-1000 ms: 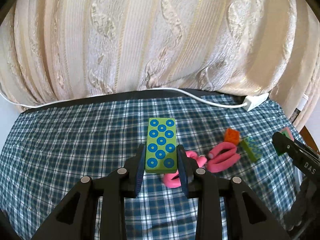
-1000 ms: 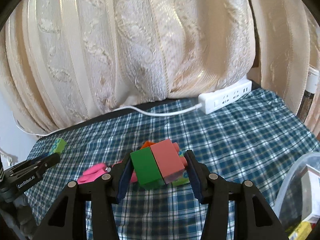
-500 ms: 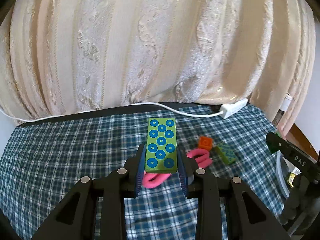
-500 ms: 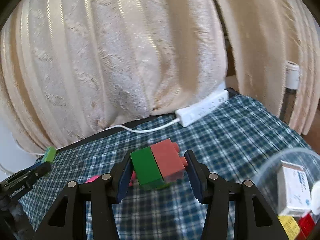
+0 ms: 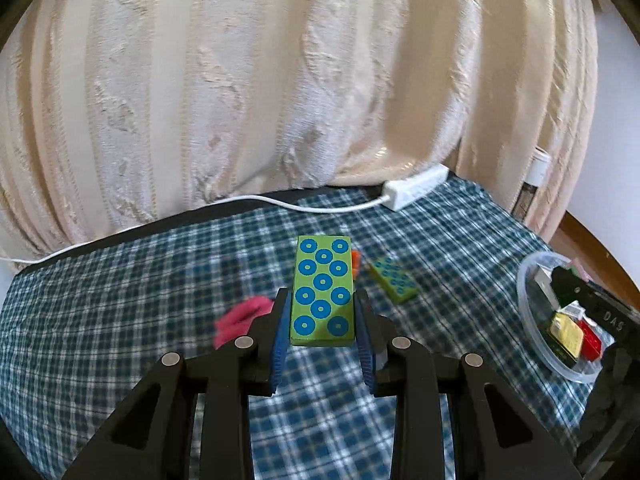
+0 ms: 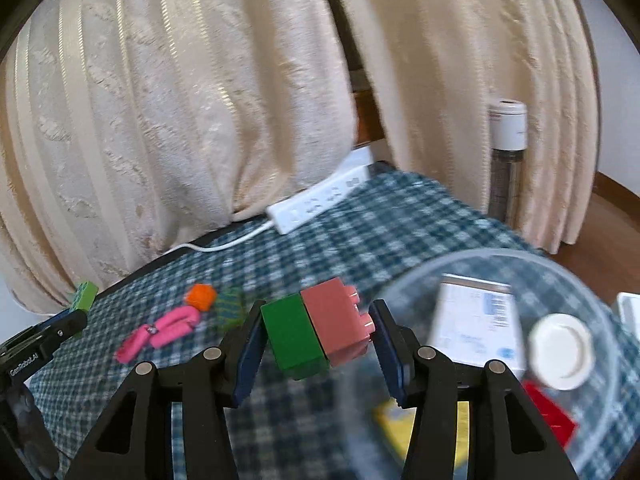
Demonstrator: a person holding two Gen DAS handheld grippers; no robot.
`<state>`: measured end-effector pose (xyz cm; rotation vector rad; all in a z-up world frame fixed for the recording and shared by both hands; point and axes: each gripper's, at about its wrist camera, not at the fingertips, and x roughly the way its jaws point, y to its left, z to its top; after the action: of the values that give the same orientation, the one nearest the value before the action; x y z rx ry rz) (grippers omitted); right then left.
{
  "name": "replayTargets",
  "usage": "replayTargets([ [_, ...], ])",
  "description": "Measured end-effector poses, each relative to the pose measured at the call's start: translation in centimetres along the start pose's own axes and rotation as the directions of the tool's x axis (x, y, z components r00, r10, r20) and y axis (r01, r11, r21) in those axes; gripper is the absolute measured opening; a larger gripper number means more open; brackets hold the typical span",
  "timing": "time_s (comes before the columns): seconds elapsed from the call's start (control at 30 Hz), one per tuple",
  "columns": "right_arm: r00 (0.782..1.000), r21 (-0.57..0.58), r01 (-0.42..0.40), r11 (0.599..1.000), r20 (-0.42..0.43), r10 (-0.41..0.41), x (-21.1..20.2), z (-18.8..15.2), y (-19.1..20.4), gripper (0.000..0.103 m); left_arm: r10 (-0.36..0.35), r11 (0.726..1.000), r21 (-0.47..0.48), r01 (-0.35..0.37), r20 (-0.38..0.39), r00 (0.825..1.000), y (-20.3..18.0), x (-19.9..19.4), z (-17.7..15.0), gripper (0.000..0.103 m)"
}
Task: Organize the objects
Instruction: 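Carry both bricks in the left and right grippers over to the clear bowl, then lower the bricks into the bowl and open the left and right grippers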
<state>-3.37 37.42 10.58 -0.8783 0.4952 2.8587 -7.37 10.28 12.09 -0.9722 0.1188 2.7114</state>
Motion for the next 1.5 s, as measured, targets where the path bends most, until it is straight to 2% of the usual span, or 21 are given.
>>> replayTargets([
  [0.2,0.998,0.025,0.061,0.998,0.012,-0.061,-2.3,-0.7,-4.3,0.054,-0.039,0.998,0.046,0.04,-0.027,0.999,-3.3,0.6,-0.4,0.031],
  [0.5,0.992,0.069,0.129,0.989,-0.015,-0.128,-3.8,-2.5,-9.6,0.054,-0.091,0.989,0.108,0.096,-0.059,0.994,-8.0,1.1,-0.7,0.031],
  [0.83,0.995,0.091,0.103,0.991,-0.019,-0.101,-4.6,-3.4,-11.7,0.054,-0.198,0.963,0.164,0.215,-0.118,0.973,-13.8,2.8,-0.6,0.031],
  [1.07,0.997,0.099,0.071,0.993,-0.022,-0.069,-4.6,-3.8,-12.2,0.054,-0.235,0.94,0.219,0.262,-0.143,0.961,-17.4,4.2,-0.4,0.031],
  [1.4,0.998,0.124,0.057,0.991,-0.028,-0.053,-4.5,-4.1,-13.1,0.054,-0.304,0.905,0.244,0.348,-0.198,0.932,-21.4,6.7,-0.2,0.031],
  [1.5,0.998,0.131,0.055,0.99,-0.031,-0.051,-4.4,-4.1,-13.3,0.054,-0.324,0.895,0.25,0.37,-0.207,0.923,-22.3,7.1,-0.3,0.034],
])
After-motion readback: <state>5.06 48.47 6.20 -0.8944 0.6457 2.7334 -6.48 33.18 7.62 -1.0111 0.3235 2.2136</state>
